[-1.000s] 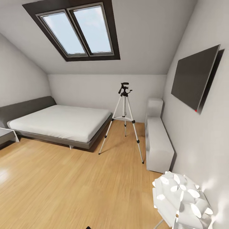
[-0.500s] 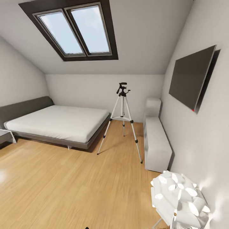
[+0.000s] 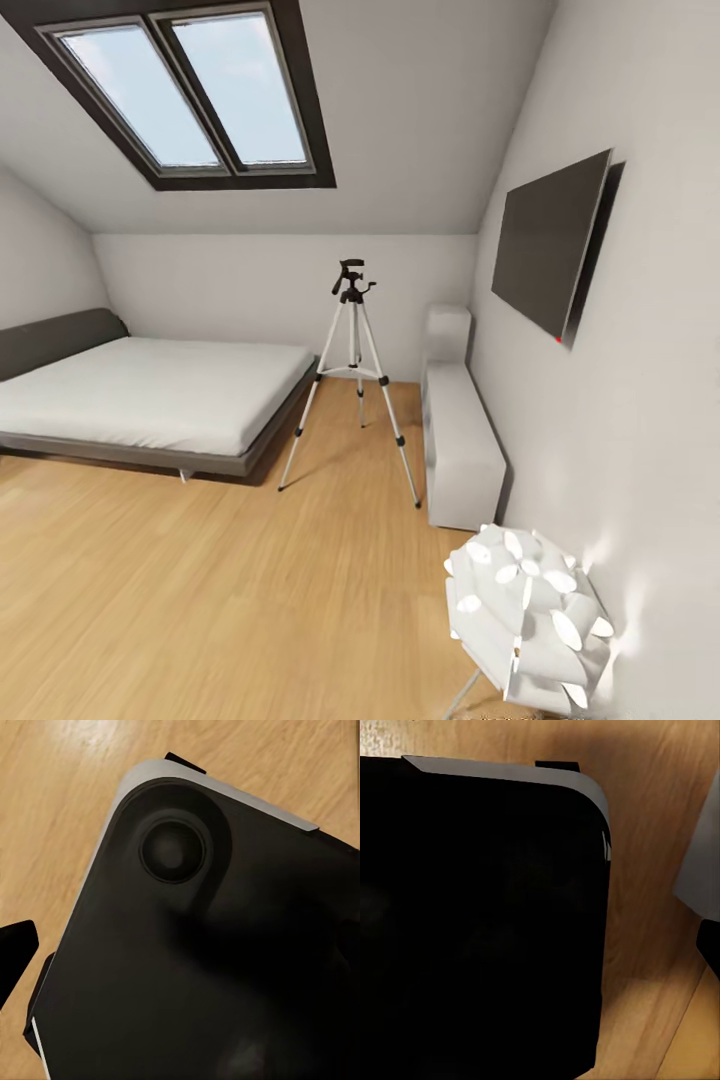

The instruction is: Attach the digital camera to the camera tripod in the bedroom.

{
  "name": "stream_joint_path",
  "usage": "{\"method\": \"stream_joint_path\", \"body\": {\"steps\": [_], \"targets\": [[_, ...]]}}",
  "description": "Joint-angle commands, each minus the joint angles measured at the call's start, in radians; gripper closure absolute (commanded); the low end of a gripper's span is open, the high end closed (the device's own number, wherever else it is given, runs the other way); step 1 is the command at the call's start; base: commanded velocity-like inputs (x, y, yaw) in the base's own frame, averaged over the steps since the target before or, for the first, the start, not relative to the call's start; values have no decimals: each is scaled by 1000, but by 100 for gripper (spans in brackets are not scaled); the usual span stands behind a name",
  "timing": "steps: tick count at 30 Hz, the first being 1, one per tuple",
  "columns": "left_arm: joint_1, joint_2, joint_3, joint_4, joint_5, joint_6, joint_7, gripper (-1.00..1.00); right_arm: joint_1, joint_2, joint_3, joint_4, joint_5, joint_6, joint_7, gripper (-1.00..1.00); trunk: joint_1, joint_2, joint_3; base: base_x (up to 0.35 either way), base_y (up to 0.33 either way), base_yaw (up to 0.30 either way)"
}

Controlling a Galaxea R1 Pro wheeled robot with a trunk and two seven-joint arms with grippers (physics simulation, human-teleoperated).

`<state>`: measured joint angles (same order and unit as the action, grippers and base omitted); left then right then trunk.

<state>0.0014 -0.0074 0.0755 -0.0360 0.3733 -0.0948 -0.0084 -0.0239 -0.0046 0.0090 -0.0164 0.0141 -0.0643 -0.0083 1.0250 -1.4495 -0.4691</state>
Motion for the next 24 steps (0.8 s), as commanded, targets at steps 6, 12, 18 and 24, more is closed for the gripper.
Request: {"method": "stream_joint_path", "body": {"steps": [6, 12, 18, 24], "targets": [[0, 0, 7, -1, -1, -2, -1, -100, -1, 0, 1, 1, 1, -2, -1, -100, 0, 0, -1, 0, 0, -58], [0, 0, 7, -1, -1, -2, -1, -100, 0, -1, 2, 1, 1, -2, -1, -100, 0, 0, -1, 0, 0, -7], [0, 0, 5, -1, -1, -2, -2, -100, -1, -1, 2, 1, 3, -2, -1, -100, 0, 0, -1, 58, 0, -1], [1, 0, 6, -1, 0, -2, -2, -100, -1, -1, 2, 1, 3, -2, -1, -100, 0, 0, -1, 240, 0, 0]]}}
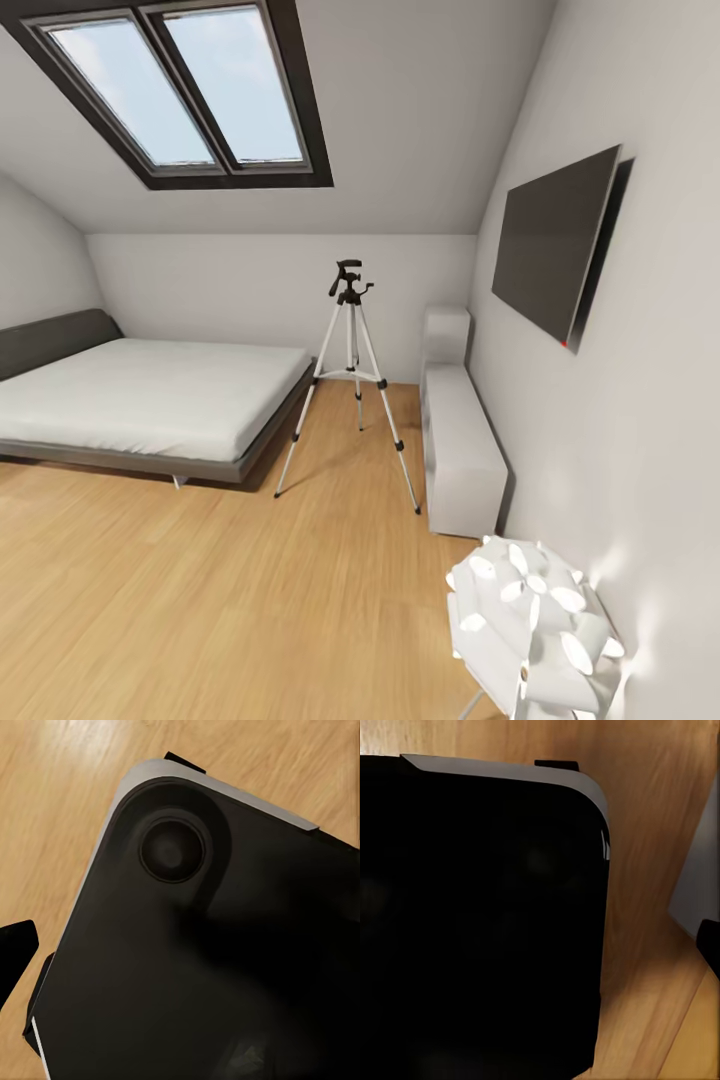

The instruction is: Attach the digital camera to the camera tripod in the bedroom.

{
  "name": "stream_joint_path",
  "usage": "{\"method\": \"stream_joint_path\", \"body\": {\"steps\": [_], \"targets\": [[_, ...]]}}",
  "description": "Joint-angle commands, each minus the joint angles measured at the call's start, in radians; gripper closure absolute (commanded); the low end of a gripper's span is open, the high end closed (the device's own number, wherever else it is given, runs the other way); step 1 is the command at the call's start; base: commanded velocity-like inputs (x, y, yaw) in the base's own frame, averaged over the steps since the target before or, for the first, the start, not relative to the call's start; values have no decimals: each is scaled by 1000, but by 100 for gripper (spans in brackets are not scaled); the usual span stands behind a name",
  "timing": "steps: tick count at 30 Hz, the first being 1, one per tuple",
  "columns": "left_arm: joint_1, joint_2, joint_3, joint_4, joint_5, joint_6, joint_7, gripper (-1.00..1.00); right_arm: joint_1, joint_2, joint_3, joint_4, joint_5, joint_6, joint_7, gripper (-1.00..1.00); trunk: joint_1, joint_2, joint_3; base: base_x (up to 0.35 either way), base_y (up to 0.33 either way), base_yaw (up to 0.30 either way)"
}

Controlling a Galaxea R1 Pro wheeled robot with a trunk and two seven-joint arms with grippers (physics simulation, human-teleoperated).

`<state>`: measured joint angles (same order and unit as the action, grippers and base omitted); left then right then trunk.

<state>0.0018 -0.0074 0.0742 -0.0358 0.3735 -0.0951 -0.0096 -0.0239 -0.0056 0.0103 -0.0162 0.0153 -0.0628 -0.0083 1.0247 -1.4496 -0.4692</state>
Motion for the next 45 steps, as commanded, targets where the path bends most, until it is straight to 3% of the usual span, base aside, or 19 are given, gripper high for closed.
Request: {"method": "stream_joint_path", "body": {"steps": [1, 32, 45], "targets": [[0, 0, 7, -1, 0, -2, -1, -100, 0, 0, 1, 1, 2, -3, -1, -100, 0, 0, -1, 127, 0, 0], [0, 0, 10, -1, 1, -2, 0, -100, -1, 1, 4, 1, 2, -2, 2, -100, 0, 0, -1, 51, -23, 1], [0, 0, 11, -1, 1, -2, 0, -100, -1, 1, 4, 1, 3, -3, 1, -100, 0, 0, -1, 9, -5, 132]]}}
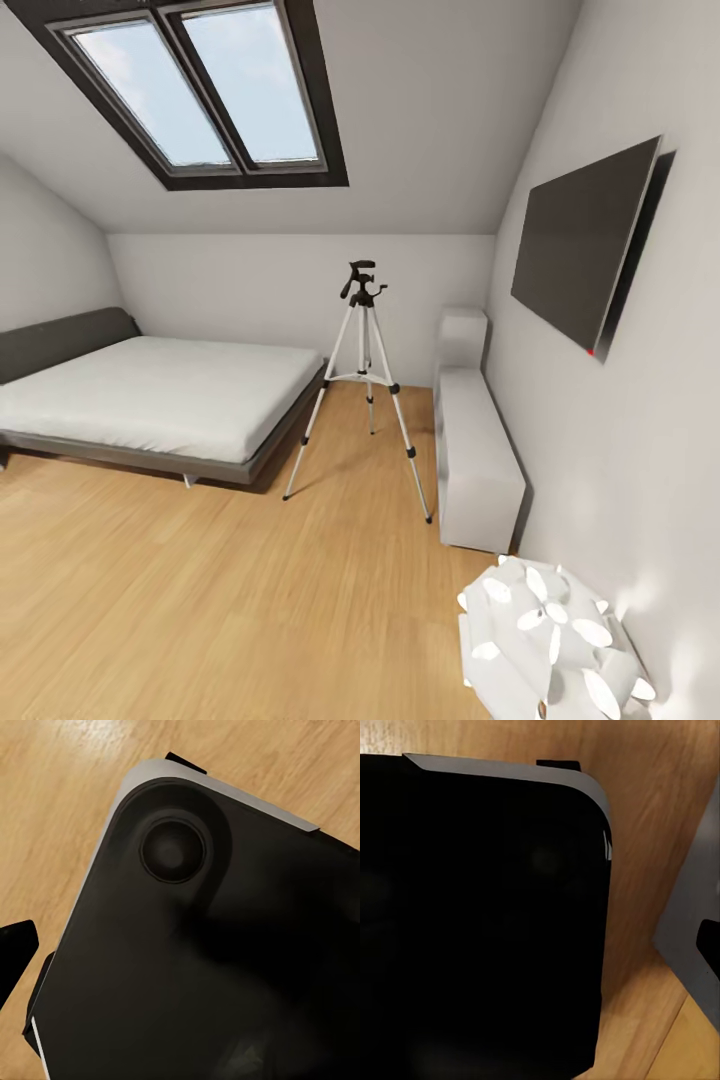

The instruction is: Attach the digital camera to the camera tripod in the bedroom.

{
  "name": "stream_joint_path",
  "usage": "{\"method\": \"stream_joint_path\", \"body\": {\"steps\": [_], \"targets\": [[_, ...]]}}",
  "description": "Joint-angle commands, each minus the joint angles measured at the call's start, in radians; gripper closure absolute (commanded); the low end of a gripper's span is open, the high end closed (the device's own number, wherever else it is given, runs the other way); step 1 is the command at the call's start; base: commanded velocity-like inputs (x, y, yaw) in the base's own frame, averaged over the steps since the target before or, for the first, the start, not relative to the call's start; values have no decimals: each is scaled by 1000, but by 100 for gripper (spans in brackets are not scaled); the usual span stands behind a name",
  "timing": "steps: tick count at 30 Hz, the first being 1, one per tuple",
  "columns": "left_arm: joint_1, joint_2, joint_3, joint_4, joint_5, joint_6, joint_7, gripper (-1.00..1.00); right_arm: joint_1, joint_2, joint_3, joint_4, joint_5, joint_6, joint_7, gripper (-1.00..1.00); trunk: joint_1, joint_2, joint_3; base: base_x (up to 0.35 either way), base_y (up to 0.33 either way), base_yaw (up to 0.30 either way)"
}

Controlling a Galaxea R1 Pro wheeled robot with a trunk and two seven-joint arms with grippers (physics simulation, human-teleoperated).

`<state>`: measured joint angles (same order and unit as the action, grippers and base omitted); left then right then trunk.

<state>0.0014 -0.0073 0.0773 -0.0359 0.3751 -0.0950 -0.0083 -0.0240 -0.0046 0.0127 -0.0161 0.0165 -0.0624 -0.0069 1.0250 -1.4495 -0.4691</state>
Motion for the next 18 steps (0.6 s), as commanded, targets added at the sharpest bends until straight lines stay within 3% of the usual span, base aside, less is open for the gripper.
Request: {"method": "stream_joint_path", "body": {"steps": [1, 11, 18], "targets": [[0, 0, 8, -1, -1, -2, -1, -100, -1, 0, 1, 1, 2, -3, -1, -100, 0, 0, -1, 1, 0, 31], [0, 0, 8, -1, -2, -2, 0, -100, 0, 0, 1, 1, 2, -3, -1, -100, 0, 0, -1, 0, -5, 8], [0, -1, 9, -1, -2, -2, 6, -100, 0, 0, 2, 1, 2, -3, -1, -100, 0, 0, -1, 0, -205, 0]]}}
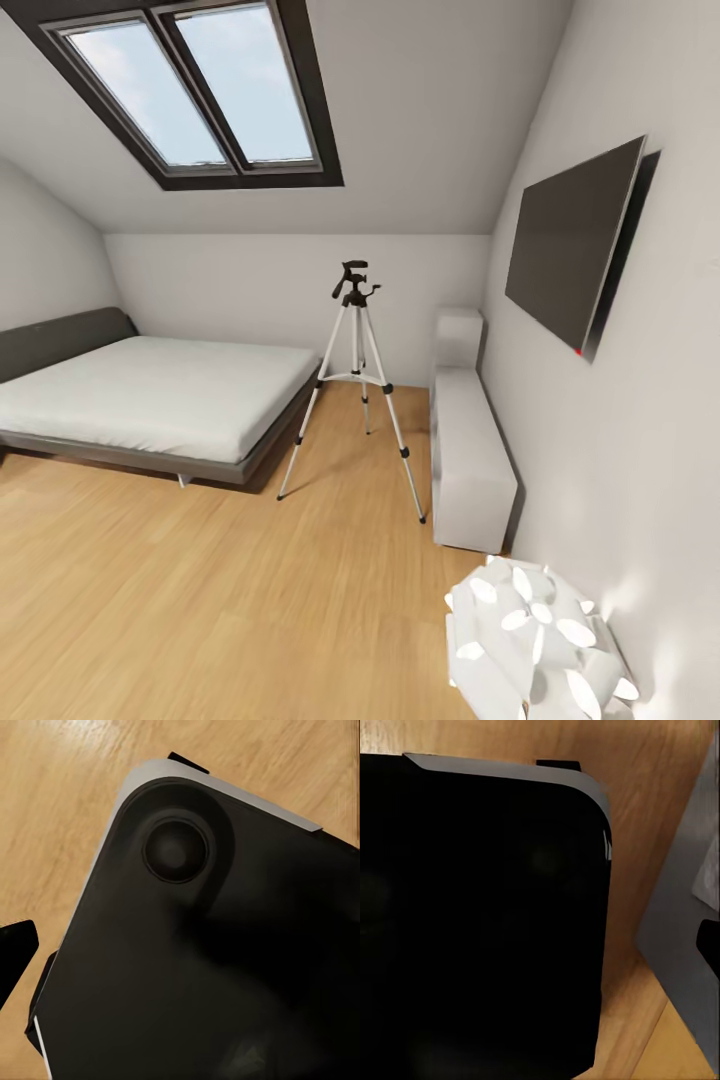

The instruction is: Attach the digital camera to the camera tripod in the bedroom.

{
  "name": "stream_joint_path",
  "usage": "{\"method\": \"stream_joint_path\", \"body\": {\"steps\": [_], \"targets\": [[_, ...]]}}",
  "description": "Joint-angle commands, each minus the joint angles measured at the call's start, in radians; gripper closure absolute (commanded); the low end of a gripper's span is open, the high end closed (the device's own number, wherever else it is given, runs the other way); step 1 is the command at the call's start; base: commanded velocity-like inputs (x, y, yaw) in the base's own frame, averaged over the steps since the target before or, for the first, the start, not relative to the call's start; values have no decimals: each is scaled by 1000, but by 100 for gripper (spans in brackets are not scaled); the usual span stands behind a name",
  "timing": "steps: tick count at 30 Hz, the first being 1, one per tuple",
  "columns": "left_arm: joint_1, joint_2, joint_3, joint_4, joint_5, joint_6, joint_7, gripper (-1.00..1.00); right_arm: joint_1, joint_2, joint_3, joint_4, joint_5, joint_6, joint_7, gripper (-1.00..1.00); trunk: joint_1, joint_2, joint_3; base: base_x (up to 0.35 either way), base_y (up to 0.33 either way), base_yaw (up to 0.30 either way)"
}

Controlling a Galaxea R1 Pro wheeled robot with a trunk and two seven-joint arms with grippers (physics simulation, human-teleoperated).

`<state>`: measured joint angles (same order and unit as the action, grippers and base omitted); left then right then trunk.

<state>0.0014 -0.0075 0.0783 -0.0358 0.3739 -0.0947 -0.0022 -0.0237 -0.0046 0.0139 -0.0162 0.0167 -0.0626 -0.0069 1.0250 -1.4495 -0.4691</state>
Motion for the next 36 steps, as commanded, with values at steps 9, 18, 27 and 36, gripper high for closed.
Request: {"method": "stream_joint_path", "body": {"steps": [9, 18, 27, 36], "targets": [[0, 0, 8, -1, 0, -2, 1, -100, -1, 0, 32, 1, 1, -3, -1, -100, 0, 0, -1, 0, -86, 0], [0, 0, 8, -1, 0, -2, 1, -100, -1, 0, 51, 1, 0, -3, -2, -100, 0, 0, -1, 0, -4, 151], [0, 0, 8, -1, 0, -2, 1, -100, -1, 0, 52, 1, 0, -3, -2, -100, 0, 0, -1, 0, 0, 256], [0, 0, 8, -1, 0, -2, 1, -100, 0, 0, 53, 1, 0, -3, -2, -100, 0, 0, -1, 0, 0, 147]]}}
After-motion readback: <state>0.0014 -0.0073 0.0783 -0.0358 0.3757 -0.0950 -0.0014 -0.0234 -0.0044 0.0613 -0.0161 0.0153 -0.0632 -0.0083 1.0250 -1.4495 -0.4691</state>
